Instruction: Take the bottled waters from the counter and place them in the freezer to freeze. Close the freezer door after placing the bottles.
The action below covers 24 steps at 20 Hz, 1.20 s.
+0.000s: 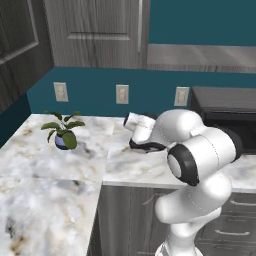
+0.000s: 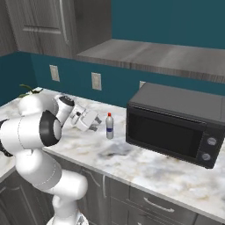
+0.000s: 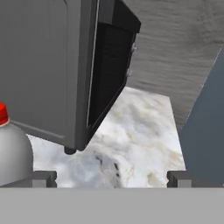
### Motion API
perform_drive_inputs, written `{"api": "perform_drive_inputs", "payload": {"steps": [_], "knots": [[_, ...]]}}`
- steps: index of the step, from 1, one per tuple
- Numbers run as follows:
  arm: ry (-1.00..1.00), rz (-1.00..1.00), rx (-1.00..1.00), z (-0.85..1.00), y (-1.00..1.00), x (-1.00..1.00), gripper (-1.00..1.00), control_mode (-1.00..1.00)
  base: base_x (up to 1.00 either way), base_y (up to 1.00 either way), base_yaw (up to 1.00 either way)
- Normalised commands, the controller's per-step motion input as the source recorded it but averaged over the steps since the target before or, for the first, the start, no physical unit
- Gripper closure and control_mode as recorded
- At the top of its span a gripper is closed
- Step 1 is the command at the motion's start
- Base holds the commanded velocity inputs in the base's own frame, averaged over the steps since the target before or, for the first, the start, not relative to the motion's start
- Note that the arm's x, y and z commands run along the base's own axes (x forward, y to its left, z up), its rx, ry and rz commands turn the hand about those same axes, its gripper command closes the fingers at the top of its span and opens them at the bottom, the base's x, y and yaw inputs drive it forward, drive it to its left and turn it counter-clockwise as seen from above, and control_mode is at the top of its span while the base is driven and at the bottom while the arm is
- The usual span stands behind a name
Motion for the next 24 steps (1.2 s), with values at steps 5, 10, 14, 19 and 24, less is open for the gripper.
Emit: {"api": "perform_drive_inputs", "payload": {"steps": [5,10,14,19,24], "knots": [[0.0,0.0,-0.1,0.0,0.49,0.14,-1.0,-1.0,0.0,0.0,0.0],[0.03,0.0,-0.05,-0.05,0.01,0.29,-1.0,-1.0,0.0,0.0,0.0],[0.06,0.0,-0.01,-0.07,0.0,0.34,-1.0,-1.0,0.0,0.0,0.0],[0.01,0.0,0.0,-0.04,-0.08,0.08,-1.0,-1.0,0.0,0.0,0.0],[0.0,0.0,-0.01,-0.15,-0.16,0.0,-1.0,-1.0,0.0,0.0,0.0]]}}
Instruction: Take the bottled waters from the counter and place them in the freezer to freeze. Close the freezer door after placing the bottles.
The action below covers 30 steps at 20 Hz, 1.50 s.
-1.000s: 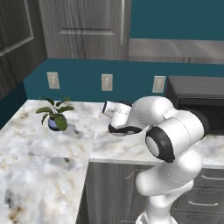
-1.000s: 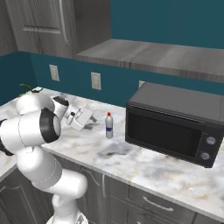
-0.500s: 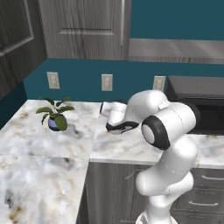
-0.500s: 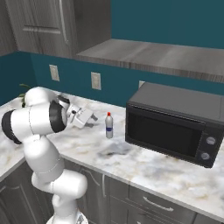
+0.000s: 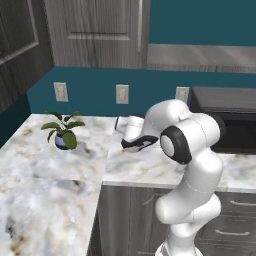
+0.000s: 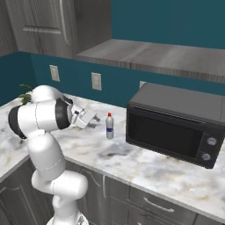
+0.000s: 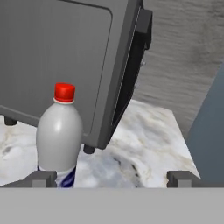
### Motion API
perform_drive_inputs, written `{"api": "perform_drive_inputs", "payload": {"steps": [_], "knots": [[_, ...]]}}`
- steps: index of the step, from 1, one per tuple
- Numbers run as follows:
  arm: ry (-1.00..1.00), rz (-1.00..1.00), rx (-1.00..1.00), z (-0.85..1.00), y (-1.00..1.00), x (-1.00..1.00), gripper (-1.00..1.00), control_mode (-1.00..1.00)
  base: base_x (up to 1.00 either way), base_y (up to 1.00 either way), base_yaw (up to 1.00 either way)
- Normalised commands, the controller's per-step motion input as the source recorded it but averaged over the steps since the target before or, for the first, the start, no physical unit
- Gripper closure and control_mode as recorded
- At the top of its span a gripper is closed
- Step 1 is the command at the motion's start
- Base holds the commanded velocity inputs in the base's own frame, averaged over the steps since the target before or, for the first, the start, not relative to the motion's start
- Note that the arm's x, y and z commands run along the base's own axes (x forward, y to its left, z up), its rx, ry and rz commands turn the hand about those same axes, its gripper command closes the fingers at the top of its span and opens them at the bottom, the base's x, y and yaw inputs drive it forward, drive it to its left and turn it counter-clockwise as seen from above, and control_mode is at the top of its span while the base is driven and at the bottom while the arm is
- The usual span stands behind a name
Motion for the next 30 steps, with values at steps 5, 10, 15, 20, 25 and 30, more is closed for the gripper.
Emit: {"api": "perform_drive_inputs", "payload": {"steps": [5,10,15,20,25,30], "knots": [[0.0,0.0,0.0,-0.12,-0.24,0.0,-1.0,-1.0,0.0,0.0,0.0],[0.0,0.0,0.0,0.0,-0.15,0.01,-1.0,-1.0,0.0,0.0,0.0],[0.0,0.0,0.0,0.0,-0.14,0.02,-1.0,-1.0,0.0,0.0,0.0],[0.0,0.0,0.0,-0.01,-0.12,0.0,-1.0,-1.0,0.0,0.0,0.0],[0.0,0.0,0.0,-0.02,-0.01,0.0,-1.0,-1.0,0.0,0.0,0.0],[0.0,0.0,-0.02,-0.01,0.1,0.07,-1.0,-1.0,0.0,0.0,0.0]]}}
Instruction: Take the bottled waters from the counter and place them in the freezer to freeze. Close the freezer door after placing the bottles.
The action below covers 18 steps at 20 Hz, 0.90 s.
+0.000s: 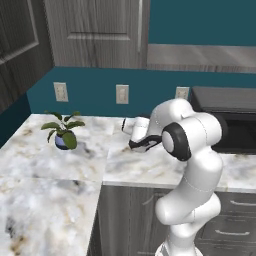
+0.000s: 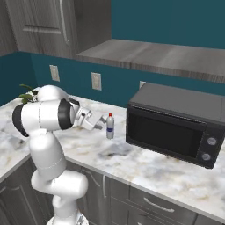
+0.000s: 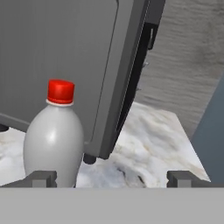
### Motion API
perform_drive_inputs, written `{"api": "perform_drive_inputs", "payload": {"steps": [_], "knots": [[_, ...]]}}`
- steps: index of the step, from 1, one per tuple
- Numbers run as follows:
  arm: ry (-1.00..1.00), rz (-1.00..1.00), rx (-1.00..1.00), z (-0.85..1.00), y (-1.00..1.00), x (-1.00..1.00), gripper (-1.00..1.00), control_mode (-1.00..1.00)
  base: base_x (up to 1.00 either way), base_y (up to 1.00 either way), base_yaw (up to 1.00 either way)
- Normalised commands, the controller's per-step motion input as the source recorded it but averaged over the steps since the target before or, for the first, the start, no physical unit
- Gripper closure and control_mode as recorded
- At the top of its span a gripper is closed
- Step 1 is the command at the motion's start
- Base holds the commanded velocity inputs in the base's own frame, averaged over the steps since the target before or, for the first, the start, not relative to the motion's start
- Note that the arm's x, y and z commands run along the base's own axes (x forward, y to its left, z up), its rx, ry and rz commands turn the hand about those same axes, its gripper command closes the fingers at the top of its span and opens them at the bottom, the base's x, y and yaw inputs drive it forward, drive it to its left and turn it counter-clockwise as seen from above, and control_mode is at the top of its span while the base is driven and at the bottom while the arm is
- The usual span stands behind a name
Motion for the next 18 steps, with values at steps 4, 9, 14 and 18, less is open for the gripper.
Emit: {"api": "perform_drive_inputs", "payload": {"steps": [4,9,14,18], "knots": [[0.0,0.0,-0.03,0.0,0.0,0.37,-1.0,-1.0,0.0,0.0,0.0],[0.0,0.0,-0.01,0.0,0.0,0.38,-1.0,-1.0,0.0,0.0,0.0],[0.0,0.0,-0.01,-0.12,0.0,0.03,-1.0,-1.0,0.0,0.0,0.0],[0.0,0.0,-0.01,-0.16,0.0,0.0,-1.0,-1.0,0.0,0.0,0.0]]}}
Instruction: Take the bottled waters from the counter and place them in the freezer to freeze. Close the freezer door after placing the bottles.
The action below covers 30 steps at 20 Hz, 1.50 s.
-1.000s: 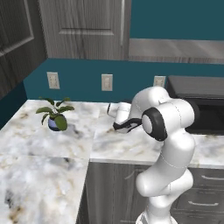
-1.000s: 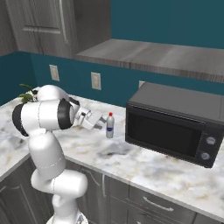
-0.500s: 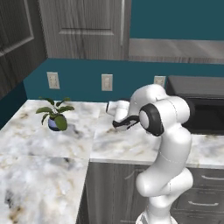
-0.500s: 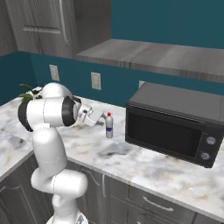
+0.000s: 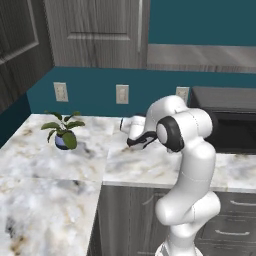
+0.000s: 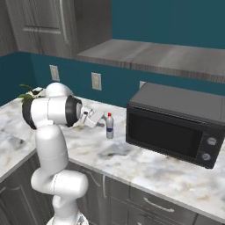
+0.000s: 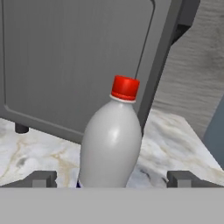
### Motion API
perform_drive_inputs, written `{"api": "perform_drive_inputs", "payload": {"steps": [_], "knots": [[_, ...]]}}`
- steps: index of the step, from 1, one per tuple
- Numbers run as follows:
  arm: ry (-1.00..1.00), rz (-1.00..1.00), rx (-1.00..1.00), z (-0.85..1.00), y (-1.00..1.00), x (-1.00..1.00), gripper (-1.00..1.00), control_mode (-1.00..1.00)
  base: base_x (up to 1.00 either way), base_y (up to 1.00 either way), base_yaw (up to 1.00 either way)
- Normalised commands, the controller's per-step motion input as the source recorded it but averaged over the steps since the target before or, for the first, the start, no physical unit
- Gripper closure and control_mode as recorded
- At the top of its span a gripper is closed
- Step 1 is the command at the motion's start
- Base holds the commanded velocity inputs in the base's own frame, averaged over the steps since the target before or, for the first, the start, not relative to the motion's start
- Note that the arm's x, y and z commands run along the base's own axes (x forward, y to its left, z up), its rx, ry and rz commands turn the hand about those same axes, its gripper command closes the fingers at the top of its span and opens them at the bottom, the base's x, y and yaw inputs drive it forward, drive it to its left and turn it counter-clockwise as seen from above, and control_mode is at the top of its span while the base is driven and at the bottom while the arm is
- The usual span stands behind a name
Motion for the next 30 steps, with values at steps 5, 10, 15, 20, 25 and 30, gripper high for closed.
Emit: {"api": "perform_drive_inputs", "payload": {"steps": [5,10,15,20,25,30], "knots": [[0.0,0.0,0.0,-0.04,0.0,0.0,-1.0,-1.0,0.0,0.0,0.0],[0.0,0.0,0.0,0.0,-0.1,0.0,-1.0,-1.0,0.0,0.0,0.0],[0.0,0.0,0.0,0.0,-0.24,0.0,-1.0,-1.0,0.0,0.0,0.0],[0.0,0.0,0.0,0.0,-0.14,0.0,-1.0,-1.0,0.0,0.0,0.0],[0.0,0.0,0.0,0.0,-0.01,0.0,1.0,-1.0,0.0,0.0,0.0],[-0.02,0.0,0.0,0.13,0.0,-0.08,1.0,-1.0,0.0,0.0,0.0]]}}
